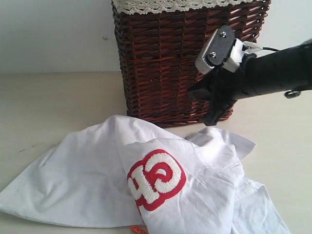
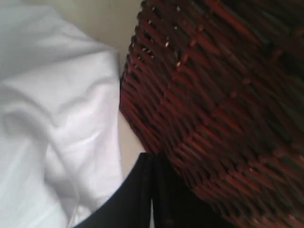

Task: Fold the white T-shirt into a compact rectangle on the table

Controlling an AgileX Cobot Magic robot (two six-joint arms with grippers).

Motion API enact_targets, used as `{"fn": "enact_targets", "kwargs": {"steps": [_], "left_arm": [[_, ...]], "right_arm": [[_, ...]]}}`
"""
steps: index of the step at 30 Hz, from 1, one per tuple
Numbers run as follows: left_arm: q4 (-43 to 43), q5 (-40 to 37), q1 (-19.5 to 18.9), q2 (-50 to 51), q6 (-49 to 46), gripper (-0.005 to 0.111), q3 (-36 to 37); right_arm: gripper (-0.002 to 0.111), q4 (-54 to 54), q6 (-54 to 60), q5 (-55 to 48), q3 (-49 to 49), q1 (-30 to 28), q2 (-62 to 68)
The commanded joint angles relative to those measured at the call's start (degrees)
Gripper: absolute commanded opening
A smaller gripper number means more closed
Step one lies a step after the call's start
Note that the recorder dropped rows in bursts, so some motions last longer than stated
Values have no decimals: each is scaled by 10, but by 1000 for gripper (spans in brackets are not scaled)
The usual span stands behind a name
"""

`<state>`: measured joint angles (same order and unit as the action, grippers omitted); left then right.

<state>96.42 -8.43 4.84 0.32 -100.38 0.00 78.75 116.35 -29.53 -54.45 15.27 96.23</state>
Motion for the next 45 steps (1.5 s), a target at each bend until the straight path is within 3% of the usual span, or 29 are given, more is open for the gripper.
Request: {"fn": "enact_targets", "kwargs": {"steps": [1, 15, 19, 29, 37, 45], "left_arm": [[0, -2, 3, -3, 1, 0, 0], [0, -2, 3, -3, 1, 0, 0], [0, -2, 3, -3, 1, 0, 0], [0, -2, 3, -3, 1, 0, 0], [0, -2, 3, -3, 1, 0, 0], [0, -2, 3, -3, 1, 0, 0]], "right_arm": [[0, 88, 44, -19, -72, 0, 73], [0, 158, 44, 40, -197, 0, 175], [0, 212, 44, 48, -202, 0, 189], [0, 212, -9, 20, -202, 0, 132], [0, -84, -342, -196, -202, 0, 30], [0, -181, -412, -276, -202, 0, -23]]}}
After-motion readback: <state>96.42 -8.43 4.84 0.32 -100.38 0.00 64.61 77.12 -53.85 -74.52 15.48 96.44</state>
